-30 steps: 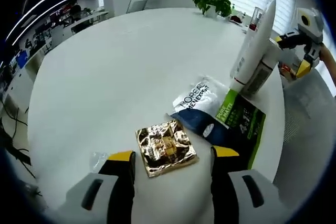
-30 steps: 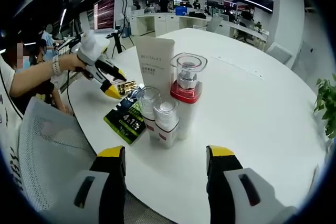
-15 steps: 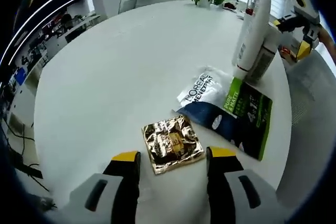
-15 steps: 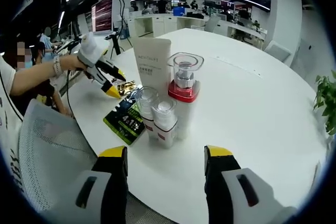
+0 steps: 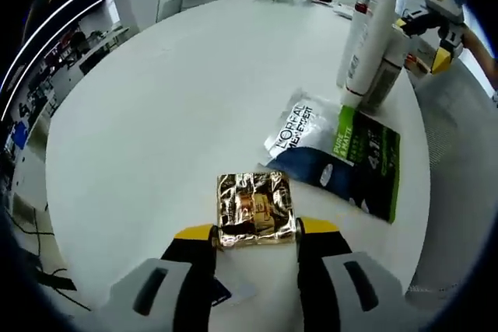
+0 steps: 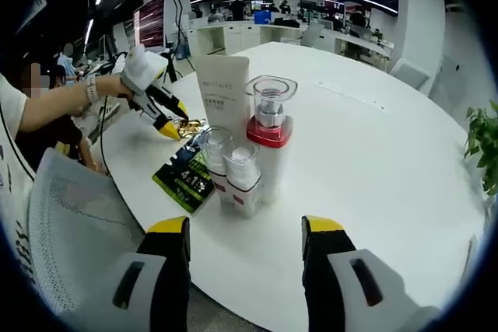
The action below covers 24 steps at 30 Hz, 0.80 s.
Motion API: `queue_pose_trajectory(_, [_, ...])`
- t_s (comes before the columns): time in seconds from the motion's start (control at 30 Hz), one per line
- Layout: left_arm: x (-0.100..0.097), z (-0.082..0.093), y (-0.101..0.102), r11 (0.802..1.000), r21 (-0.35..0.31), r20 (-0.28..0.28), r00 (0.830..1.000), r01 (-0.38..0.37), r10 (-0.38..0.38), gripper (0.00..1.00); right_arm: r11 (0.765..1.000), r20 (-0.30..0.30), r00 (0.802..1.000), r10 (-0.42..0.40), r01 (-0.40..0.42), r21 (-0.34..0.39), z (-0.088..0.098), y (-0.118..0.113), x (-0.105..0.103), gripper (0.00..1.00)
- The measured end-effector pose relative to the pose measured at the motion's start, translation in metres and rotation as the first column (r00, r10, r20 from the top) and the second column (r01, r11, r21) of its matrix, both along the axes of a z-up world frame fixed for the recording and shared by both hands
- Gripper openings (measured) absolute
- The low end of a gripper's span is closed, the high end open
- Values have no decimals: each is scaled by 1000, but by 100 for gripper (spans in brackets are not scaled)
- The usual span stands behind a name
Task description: Arrange the skincare products in the storage area until every visible bottle or jar stands upright without overlapping.
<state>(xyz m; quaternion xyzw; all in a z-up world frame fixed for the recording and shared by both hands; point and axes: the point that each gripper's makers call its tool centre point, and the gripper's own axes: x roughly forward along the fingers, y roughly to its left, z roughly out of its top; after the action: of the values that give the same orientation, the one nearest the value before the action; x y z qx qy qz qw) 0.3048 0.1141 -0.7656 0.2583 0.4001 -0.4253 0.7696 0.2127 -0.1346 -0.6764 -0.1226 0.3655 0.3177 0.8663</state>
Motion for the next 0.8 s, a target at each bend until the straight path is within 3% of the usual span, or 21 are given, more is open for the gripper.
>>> queue_pose_trajectory(0.23, [-4,0,-1,997,20,-20,997,78,-78,37,1000,2,1000,-5,5,6,1,-1,0,58])
queue_pose_trajectory(0.37, [-8,-1,-2,987,20,-35,987,160,-159,37,1000,0,1000,-5,5,3,-1,-1,-1,58])
queue_pose_trajectory(0.6, [-6,-3,4,954,67,-71,955,293,-288,37,1000,8,1000,-6,6,-1,3,-4,1,58])
queue_pose_trajectory(0.67, [-7,-3,2,930,75,-67,933,359,-355,37,1000,10,1000,-9,9,-5,3,-5,1,58])
queue_pose_trajectory(0.7, [-7,-3,2,935,75,-73,937,347,-342,37,1000,10,1000,-10,10,-4,4,-5,1,58])
queue_pose_trajectory(0.8, [-8,-2,-1,922,87,-79,925,378,-372,38,1000,8,1000,-14,14,-7,3,-6,1,58])
